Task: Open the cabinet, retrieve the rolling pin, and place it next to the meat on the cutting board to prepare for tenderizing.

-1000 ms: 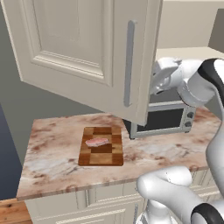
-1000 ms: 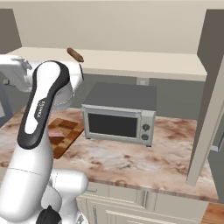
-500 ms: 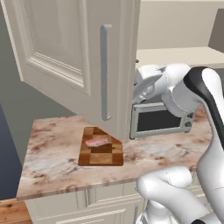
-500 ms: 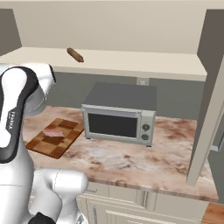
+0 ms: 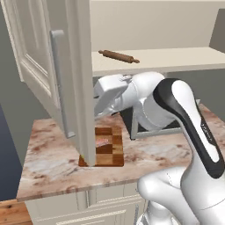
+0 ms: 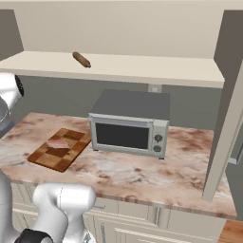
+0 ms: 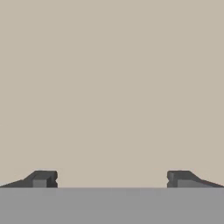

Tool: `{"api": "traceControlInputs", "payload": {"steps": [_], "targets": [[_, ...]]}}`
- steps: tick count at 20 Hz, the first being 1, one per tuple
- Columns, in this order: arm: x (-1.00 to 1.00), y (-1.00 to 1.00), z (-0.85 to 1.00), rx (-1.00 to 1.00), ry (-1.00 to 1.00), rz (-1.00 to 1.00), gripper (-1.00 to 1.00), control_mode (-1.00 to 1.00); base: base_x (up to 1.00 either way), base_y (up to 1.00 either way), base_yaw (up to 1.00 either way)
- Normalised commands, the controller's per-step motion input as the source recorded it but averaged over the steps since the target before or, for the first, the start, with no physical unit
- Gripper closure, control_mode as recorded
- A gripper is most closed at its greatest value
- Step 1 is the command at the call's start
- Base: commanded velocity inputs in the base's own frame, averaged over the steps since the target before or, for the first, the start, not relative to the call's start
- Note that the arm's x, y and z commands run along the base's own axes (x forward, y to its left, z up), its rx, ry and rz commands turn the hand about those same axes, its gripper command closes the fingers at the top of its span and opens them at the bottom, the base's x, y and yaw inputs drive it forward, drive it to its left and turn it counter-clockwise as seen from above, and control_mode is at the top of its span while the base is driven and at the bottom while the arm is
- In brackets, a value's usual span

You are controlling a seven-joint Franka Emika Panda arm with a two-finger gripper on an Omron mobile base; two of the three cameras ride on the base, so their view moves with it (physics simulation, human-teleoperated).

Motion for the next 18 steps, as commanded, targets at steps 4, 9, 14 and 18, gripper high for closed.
{"api": "traceControlInputs", "payload": {"steps": [4,9,14,18], "targets": [[-0.02,0.92,-0.05,-0.01,0.05,0.04,-1.0,-1.0,0.0,0.0,0.0],[0.0,0.9,-0.1,-0.03,0.07,0.05,-1.0,-1.0,0.0,0.0,0.0],[-0.03,0.61,-0.16,-0.15,0.04,0.02,-1.0,-1.0,0.0,0.0,0.0],[0.0,-0.1,-0.16,-0.15,-0.06,0.02,-1.0,-1.0,0.0,0.0,0.0]]}}
